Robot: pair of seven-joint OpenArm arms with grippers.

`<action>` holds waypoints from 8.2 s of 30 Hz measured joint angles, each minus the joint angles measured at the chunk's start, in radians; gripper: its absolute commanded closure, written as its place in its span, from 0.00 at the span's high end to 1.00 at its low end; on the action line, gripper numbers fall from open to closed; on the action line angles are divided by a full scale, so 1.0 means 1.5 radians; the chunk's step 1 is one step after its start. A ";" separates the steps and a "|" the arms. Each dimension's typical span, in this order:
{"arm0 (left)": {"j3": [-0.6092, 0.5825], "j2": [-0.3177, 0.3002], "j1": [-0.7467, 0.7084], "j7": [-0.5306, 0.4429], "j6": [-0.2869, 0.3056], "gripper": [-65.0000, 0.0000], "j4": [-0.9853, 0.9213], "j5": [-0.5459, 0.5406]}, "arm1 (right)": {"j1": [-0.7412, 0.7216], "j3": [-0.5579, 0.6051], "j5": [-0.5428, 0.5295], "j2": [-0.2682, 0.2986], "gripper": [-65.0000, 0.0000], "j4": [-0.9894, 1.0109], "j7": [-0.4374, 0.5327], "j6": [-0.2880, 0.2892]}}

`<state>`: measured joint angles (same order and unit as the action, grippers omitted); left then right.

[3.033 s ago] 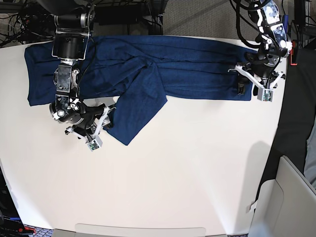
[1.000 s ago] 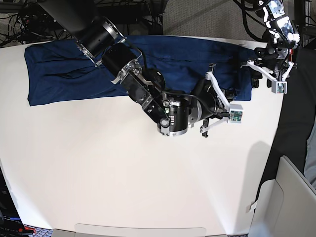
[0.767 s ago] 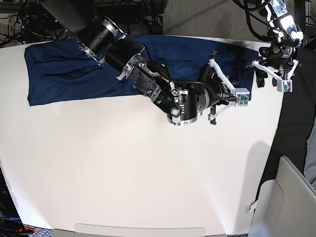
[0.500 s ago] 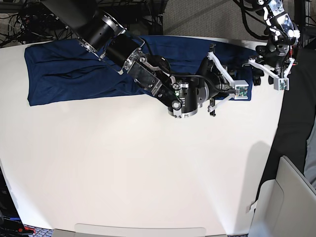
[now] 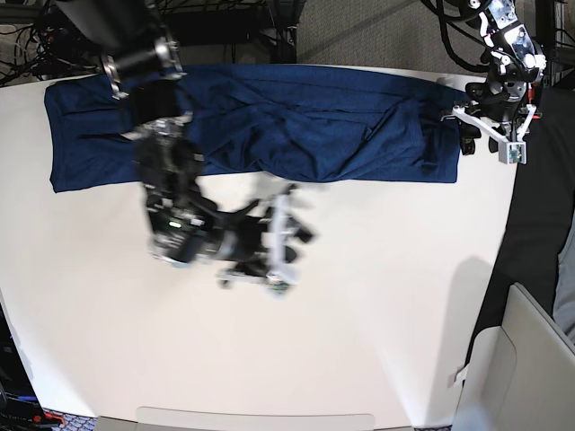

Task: Fold the T-shirt properly
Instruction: 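Lay the sleeve across the strip toward the left gripper, then grasp the strip's two ends with both grippers, then fold the strip end with the left gripper toward the right gripper, then regrasp the strip end with the right gripper and adjust it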

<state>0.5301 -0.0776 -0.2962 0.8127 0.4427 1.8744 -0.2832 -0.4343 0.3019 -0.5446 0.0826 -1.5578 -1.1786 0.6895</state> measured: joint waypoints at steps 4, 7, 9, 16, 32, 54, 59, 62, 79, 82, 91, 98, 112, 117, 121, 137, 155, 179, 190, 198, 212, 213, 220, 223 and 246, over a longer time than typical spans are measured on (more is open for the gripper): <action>-0.001 0.000 0.001 0.052 0.001 0.56 0.000 -0.005 | 0.059 -0.029 -0.005 0.104 0.32 -0.081 0.002 0.004; 0.000 -0.003 0.005 0.104 0.000 0.61 -0.001 -0.005 | 0.123 -0.062 -0.008 0.153 0.32 -0.145 0.008 0.006; 0.000 -0.002 0.008 0.122 0.000 0.61 -0.001 -0.005 | 0.169 -0.095 -0.005 0.182 0.32 -0.189 0.004 0.005; -0.005 -0.004 0.034 0.154 0.002 0.61 -0.041 -0.009 | 0.272 -0.194 -0.011 0.222 0.32 -0.265 0.008 0.005; -0.003 -0.011 0.063 0.166 0.007 0.61 -0.134 -0.162 | 0.335 -0.257 -0.009 0.229 0.32 -0.292 0.006 0.005; -0.074 -0.009 0.059 0.186 0.007 0.00 -0.118 -0.196 | 0.336 -0.257 -0.008 0.229 0.32 -0.292 0.006 0.005; -0.074 -0.002 0.049 0.224 0.002 0.02 -0.055 -0.173 | 0.336 -0.257 0.000 0.231 0.32 -0.291 0.007 0.005; -0.074 -0.004 0.050 0.221 0.001 0.02 -0.008 -0.168 | 0.336 -0.257 0.058 0.234 0.32 -0.291 0.007 0.005; -0.062 0.048 0.120 0.310 -0.002 0.02 0.097 -0.167 | 0.361 -0.320 0.173 0.227 0.32 -0.291 0.013 0.007; -0.121 0.080 0.118 0.308 0.000 0.02 0.103 -0.174 | 0.364 -0.354 0.173 0.219 0.32 -0.291 0.013 0.007; -0.262 0.152 0.116 0.311 -0.003 0.02 0.103 -0.168 | 0.378 -0.364 0.173 0.220 0.32 -0.291 0.013 0.007; -0.364 0.153 0.114 0.311 -0.003 0.02 0.103 -0.167 | 0.380 -0.364 0.174 0.219 0.32 -0.291 0.013 0.007; -0.483 0.153 0.114 0.329 -0.003 0.12 0.065 -0.166 | 0.371 -0.364 0.173 0.219 0.32 -0.291 0.013 0.007; -0.482 0.152 0.116 0.354 -0.003 0.35 0.066 -0.165 | 0.371 -0.364 0.172 0.218 0.32 -0.291 0.013 0.007; -0.461 0.152 0.116 0.354 -0.003 0.39 0.097 -0.168 | 0.371 -0.364 0.172 0.218 0.32 -0.291 0.013 0.007; -0.321 0.022 0.110 0.352 -0.001 0.39 0.048 -0.169 | 0.433 -0.504 0.178 0.238 0.32 -0.291 0.010 0.007; -0.321 0.022 0.107 0.341 -0.002 0.38 -0.051 -0.175 | 0.485 -0.535 0.175 0.243 0.33 -0.188 0.014 0.007; -0.266 0.018 0.110 0.346 0.002 0.00 -0.051 -0.178 | 0.446 -0.570 0.092 0.168 0.49 -0.115 0.008 0.003; -0.266 0.020 0.109 0.346 0.002 0.00 -0.051 -0.178 | 0.416 -0.569 0.049 0.139 0.47 -0.110 -0.034 0.004; -0.266 0.020 0.108 0.346 0.002 0.00 -0.051 -0.178 | 0.402 -0.573 0.043 0.100 0.43 -0.119 -0.067 0.002; -0.266 0.022 0.109 0.346 0.002 0.00 -0.051 -0.178 | 0.392 -0.573 0.031 0.073 0.11 -0.124 -0.088 0.002; -0.266 0.022 0.108 0.346 0.002 0.00 -0.051 -0.178 | 0.391 -0.573 0.026 0.073 0.09 -0.124 -0.097 0.003; -0.266 0.022 0.108 0.346 0.002 0.00 -0.051 -0.178 | 0.384 -0.572 -0.066 0.075 0.03 -0.116 -0.142 0.004; -0.266 0.022 0.107 0.346 0.002 0.00 -0.050 -0.180 | 0.381 -0.595 -0.104 0.098 0.03 -0.116 -0.145 0.005; -0.266 0.022 0.100 0.338 0.000 0.00 -0.049 -0.181 | 0.406 -0.732 -0.211 0.131 0.47 -0.112 -0.152 0.004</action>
<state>0.1310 -0.0448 -0.1467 1.3205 0.4431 1.8015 -0.5541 0.1745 -0.7959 -0.8612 0.2794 -1.7264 -1.4071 0.6960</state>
